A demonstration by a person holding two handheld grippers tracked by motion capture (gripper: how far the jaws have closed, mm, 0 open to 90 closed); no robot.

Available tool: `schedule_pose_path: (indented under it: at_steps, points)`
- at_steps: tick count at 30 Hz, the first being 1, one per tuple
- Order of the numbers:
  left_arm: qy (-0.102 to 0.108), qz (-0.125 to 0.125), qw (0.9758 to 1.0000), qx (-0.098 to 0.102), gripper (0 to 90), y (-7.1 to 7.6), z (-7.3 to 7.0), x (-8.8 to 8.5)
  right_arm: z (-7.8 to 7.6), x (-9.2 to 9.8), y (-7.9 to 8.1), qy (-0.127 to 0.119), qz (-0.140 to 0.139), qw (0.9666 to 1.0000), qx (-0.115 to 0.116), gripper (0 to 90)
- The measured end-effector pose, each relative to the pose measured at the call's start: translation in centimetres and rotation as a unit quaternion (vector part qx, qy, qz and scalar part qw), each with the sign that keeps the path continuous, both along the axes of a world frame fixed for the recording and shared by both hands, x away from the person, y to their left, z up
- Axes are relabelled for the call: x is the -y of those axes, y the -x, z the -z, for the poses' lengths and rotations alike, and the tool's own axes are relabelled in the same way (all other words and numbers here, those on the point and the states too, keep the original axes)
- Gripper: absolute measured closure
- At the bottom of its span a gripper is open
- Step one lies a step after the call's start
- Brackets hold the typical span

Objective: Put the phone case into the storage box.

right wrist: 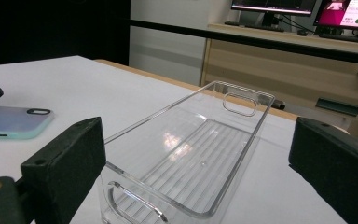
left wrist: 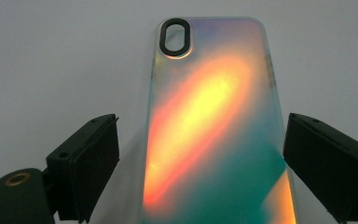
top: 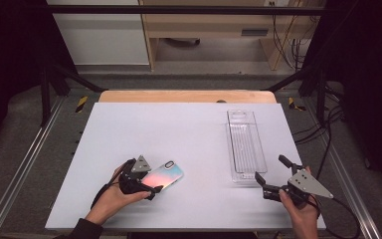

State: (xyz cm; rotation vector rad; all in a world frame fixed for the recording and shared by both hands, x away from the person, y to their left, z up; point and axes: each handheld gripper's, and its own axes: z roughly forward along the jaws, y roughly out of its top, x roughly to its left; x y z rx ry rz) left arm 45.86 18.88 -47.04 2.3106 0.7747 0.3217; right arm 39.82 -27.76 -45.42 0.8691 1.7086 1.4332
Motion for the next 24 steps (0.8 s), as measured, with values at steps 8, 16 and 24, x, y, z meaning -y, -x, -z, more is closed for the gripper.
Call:
schedule_pose_path:
  at_steps: [8,16,24]
  points:
    - [0.001,0.002,1.0000,-0.006,10.0,0.4,0.2,0.1,0.0,0.0,0.0,0.000,0.001,1.0000,-0.001,4.2]
    - [-0.006,0.001,0.9999,-0.013,9.8,0.7,0.5,0.2,-0.1,0.1,0.1,-0.002,0.001,1.0000,0.001,4.2]
    - [-0.012,-0.005,0.9998,-0.014,9.8,1.2,0.6,-0.1,-0.2,0.2,0.1,-0.007,0.001,1.0000,0.004,4.2]
